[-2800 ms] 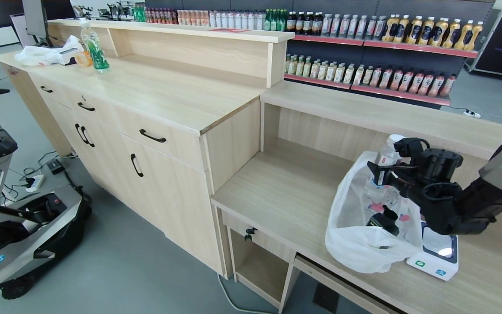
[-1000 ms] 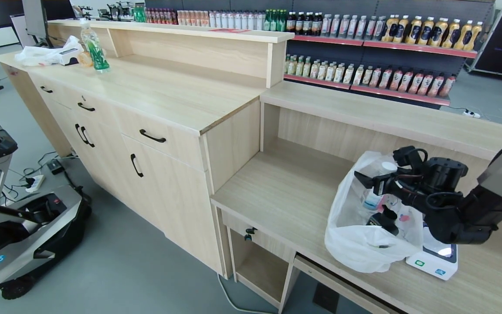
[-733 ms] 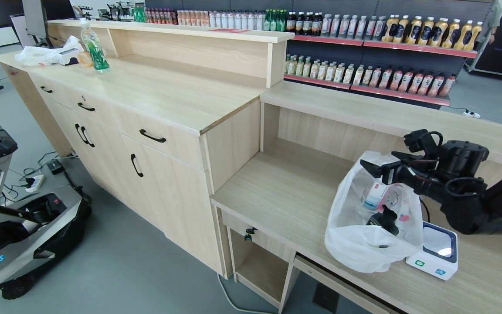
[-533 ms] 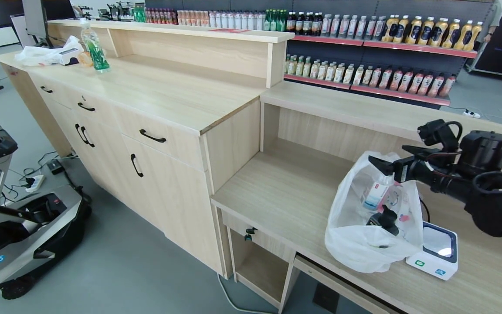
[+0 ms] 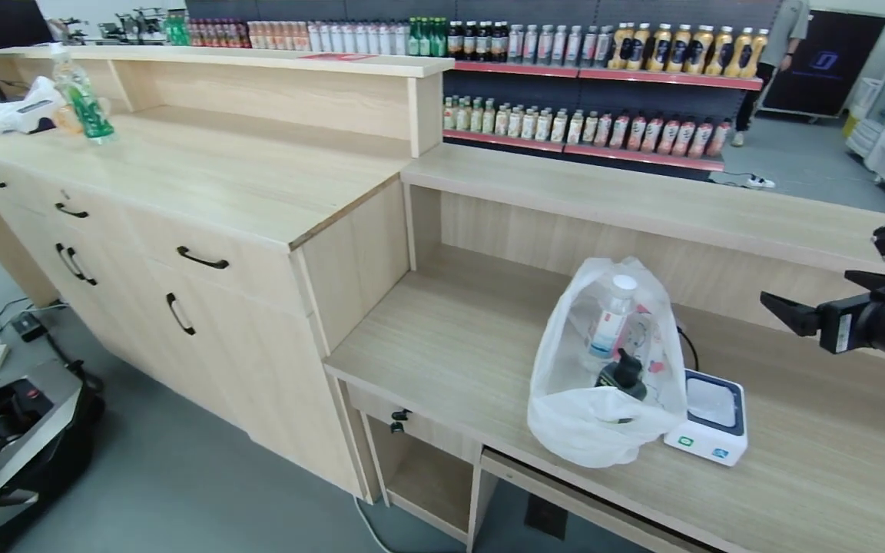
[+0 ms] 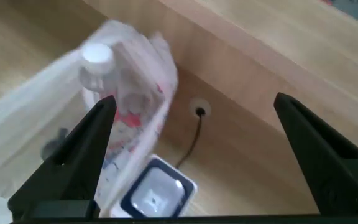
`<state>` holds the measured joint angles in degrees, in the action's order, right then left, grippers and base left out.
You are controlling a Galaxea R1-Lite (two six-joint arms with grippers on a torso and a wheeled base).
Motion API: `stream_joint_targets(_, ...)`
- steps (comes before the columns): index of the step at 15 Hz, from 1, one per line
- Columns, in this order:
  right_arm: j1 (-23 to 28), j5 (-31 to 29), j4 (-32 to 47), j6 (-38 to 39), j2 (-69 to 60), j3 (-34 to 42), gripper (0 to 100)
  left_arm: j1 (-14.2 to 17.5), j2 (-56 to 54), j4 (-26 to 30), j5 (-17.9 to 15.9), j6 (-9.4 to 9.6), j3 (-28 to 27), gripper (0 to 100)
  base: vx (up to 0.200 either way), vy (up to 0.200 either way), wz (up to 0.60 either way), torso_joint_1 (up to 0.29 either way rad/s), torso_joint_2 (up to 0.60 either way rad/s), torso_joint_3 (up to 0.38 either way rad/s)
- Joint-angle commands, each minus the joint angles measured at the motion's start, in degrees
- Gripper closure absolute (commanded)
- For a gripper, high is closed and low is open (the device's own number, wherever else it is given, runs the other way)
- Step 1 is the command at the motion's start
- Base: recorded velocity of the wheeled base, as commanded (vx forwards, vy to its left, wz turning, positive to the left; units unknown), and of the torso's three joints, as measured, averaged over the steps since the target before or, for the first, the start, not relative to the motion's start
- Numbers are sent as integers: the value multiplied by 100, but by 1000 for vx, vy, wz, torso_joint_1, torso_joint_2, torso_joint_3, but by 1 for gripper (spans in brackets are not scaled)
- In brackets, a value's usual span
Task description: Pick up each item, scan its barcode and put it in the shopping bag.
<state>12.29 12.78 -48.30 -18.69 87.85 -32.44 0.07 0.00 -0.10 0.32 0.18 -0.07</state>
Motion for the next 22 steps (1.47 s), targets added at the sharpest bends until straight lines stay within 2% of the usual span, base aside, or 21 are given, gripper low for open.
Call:
stream_joint_targets(1, 177, -284, 383, 225, -663, 177, 0, 1, 0, 1, 3, -1, -1, 0, 0, 0, -600, -7, 2, 7)
stream_joint_targets(5, 133, -610, 884, 366, -1287, 247, 0, 1, 0, 1, 3, -1, 7, 0, 0, 0, -600, -150, 306, 160)
stream_joint_targets(6, 133, -750, 875, 542, -1402, 344, 0, 1, 0, 1, 3, -1, -1, 0, 0, 0, -600, -183, 369, 183)
stream_joint_targets(7, 133, -715, 848, 1210, -1604, 554, 0, 1, 0, 1, 3, -1, -1, 0, 0, 0, 0, -188, 378, 183)
stream_joint_targets(8, 133, -715, 875, 1675, -1788, 862, 0, 1, 0, 10, 3, -1, -1, 0, 0, 0, 0, -188, 378, 188)
stream_joint_targets(11, 46, -777, 822, 1746, -2852, 2260, 0, 1, 0, 1, 3, -1, 7, 0, 0, 0, 0, -212, 442, 224)
stream_joint_targets(13, -227, -821, 910, 1737, -3792, 2857, 0, 1, 0, 1, 3, -1, -1, 0, 0, 0, 0, -269, 547, 281)
stream_joint_targets(14, -324, -961, 1218, 1737, -4794, 3244, 0, 1, 0, 1, 3, -1, -1, 0, 0, 0, 0, -159, 349, 168)
stream_joint_targets(16, -570, -1198, 2448, 1781, -5963, 3244, 0, 1, 0, 1, 3, -1, -1, 0, 0, 0, 0, -85, 156, 83)
stream_joint_targets(17, -596, -1234, 3204, 1807, -6763, 3244, 0, 1, 0, 1, 3, -1, -1, 0, 0, 0, 0, -22, 66, 32)
stream_joint_targets(19, -596, -1251, 4232, 1834, -7958, 3244, 0, 1, 0, 1, 3, -1, -1, 0, 0, 0, 0, 0, 0, 0)
stream_joint_targets(22, -693, -1260, 4311, 1869, -8231, 3244, 0, 1, 0, 1, 3, -1, 7, 0, 0, 0, 0, 0, 0, 0)
